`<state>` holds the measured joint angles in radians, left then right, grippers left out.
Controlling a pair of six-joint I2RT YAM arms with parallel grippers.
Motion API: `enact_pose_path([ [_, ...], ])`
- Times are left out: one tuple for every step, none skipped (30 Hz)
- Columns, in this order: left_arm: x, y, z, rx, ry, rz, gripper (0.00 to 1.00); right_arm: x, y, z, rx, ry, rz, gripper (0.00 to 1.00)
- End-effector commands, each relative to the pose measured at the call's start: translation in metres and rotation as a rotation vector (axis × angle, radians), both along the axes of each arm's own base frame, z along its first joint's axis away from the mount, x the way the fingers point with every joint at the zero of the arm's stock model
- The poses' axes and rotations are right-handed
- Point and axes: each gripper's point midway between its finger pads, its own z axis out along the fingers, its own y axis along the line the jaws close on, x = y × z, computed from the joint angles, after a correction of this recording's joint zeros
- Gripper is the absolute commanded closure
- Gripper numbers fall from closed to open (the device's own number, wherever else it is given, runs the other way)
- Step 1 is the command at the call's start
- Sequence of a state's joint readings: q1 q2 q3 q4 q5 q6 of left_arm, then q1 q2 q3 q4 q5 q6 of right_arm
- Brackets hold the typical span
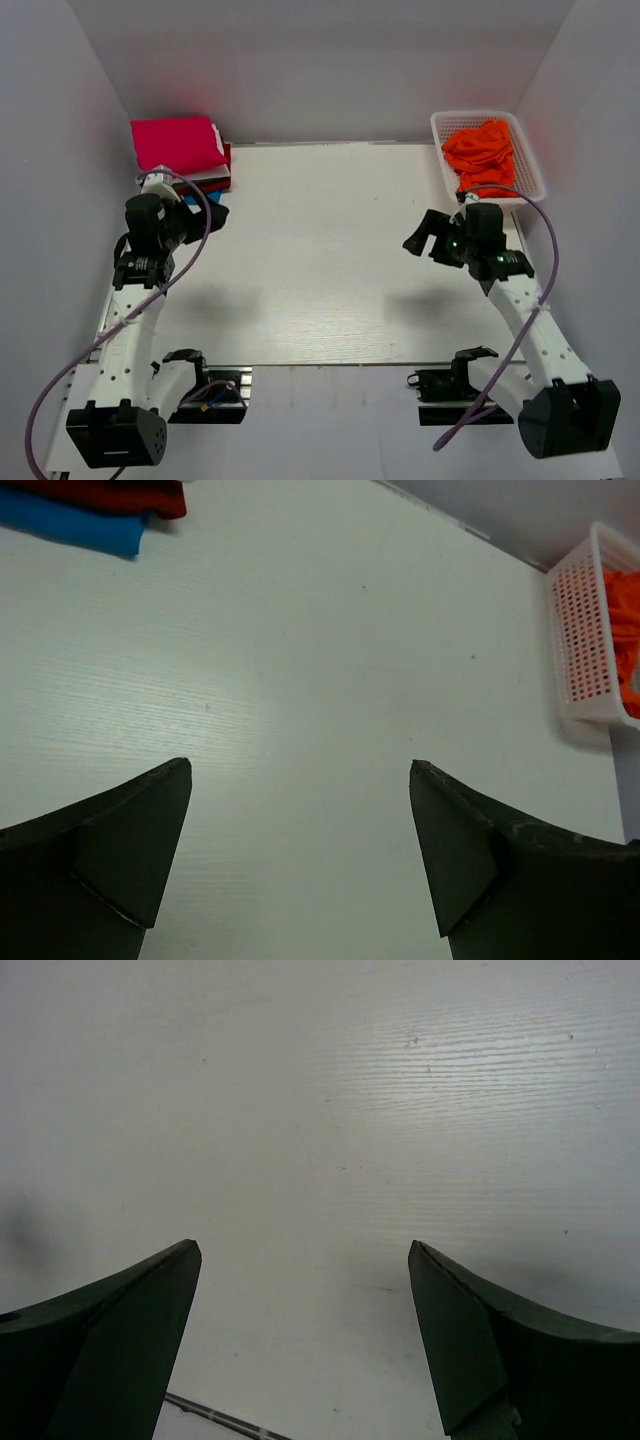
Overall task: Fold and stack the t-shirts
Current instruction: Put the neatly folded tshirt into the corner of the board with the left arm
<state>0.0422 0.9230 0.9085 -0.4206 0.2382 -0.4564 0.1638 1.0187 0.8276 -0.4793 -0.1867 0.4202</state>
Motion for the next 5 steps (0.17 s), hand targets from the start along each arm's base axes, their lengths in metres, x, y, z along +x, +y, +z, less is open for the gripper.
enact_pose_path([
  [-0.018, 0.005, -0.012, 0.053, 0.037, 0.021, 0.00, -0.002, 0.007, 0.031, 0.069, -0.172, 0.025, 0.10],
  [-0.021, 0.008, -0.011, 0.070, 0.030, 0.030, 0.00, -0.002, 0.008, 0.033, 0.080, -0.192, 0.023, 0.10],
  [-0.020, 0.014, -0.008, 0.083, 0.030, 0.060, 0.00, -0.004, 0.008, 0.033, 0.082, -0.202, 0.027, 0.10],
  [-0.024, 0.017, -0.007, 0.104, 0.032, 0.066, 0.00, -0.008, 0.008, 0.041, 0.089, -0.233, 0.030, 0.10],
  [-0.025, 0.018, -0.002, 0.108, 0.030, 0.074, 0.00, -0.009, 0.007, 0.043, 0.087, -0.241, 0.022, 0.10],
])
